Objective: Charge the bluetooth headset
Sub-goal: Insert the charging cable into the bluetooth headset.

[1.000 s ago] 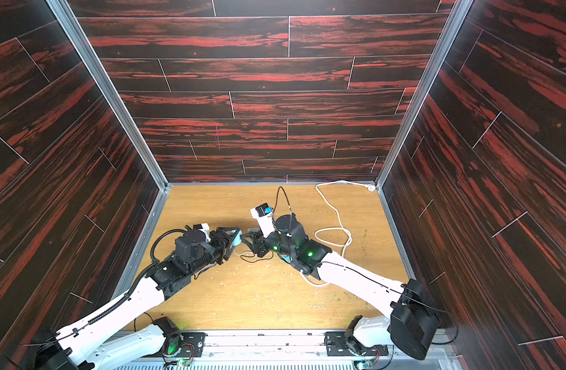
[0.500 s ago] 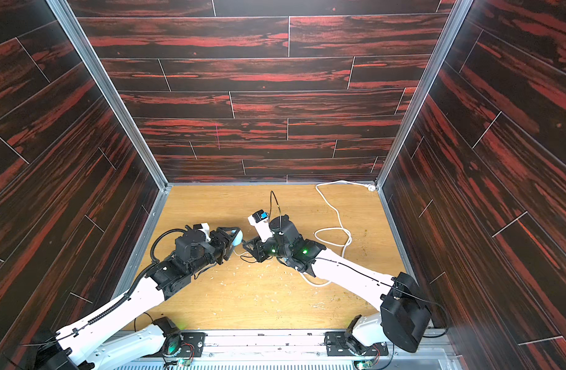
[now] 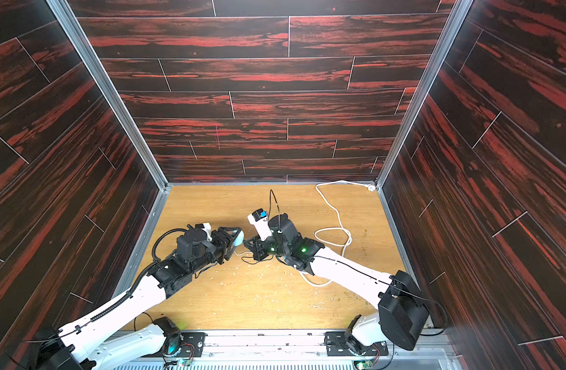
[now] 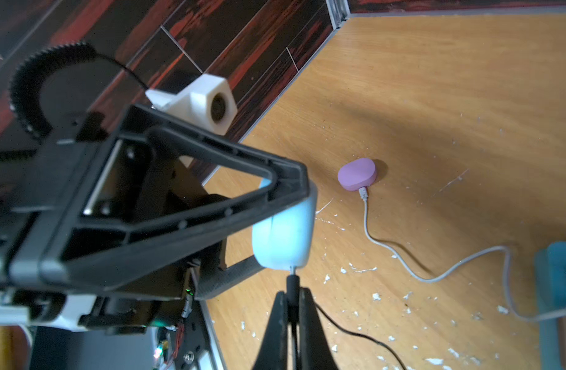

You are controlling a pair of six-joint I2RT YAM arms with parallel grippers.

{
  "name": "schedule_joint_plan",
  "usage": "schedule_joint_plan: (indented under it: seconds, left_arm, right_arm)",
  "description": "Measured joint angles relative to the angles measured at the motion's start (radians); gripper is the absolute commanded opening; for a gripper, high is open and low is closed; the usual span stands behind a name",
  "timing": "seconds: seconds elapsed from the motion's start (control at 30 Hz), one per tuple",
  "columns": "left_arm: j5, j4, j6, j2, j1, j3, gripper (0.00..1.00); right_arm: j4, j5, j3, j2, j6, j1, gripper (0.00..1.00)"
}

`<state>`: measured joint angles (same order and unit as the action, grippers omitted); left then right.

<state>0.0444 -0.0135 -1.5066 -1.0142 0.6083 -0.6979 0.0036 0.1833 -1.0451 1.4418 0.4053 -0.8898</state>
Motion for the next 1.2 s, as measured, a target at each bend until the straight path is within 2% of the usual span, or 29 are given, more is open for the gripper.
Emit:
schedule_joint_plan:
  seconds: [0.3,0.73,0.97,1.2]
  left_arm:
    - [-0.001,-0.013,-0.011,-0.002,-0.006,-0.006,0.00]
    - [-0.016,-0.047,-0.034,-0.046,-0.010,-0.032,0.00]
    - [-0.031,-0.074,-0.031,-0.054,-0.010,-0.045,0.00]
    - [-0.050,-0.084,-0.016,-0.058,-0.010,-0.060,0.00]
  right_arm:
    - [0.041,-0.022,0.007,0.000,-0.002,-0.006,0.00]
    - [0.418,-0.264,0.187,-0.001,-0.034,-0.071,0.00]
    - [0.451,-0.289,0.175,0.008,-0.047,-0.074,0.00]
    - [0.399,-0.291,0.124,0.015,-0.051,-0.069,0.00]
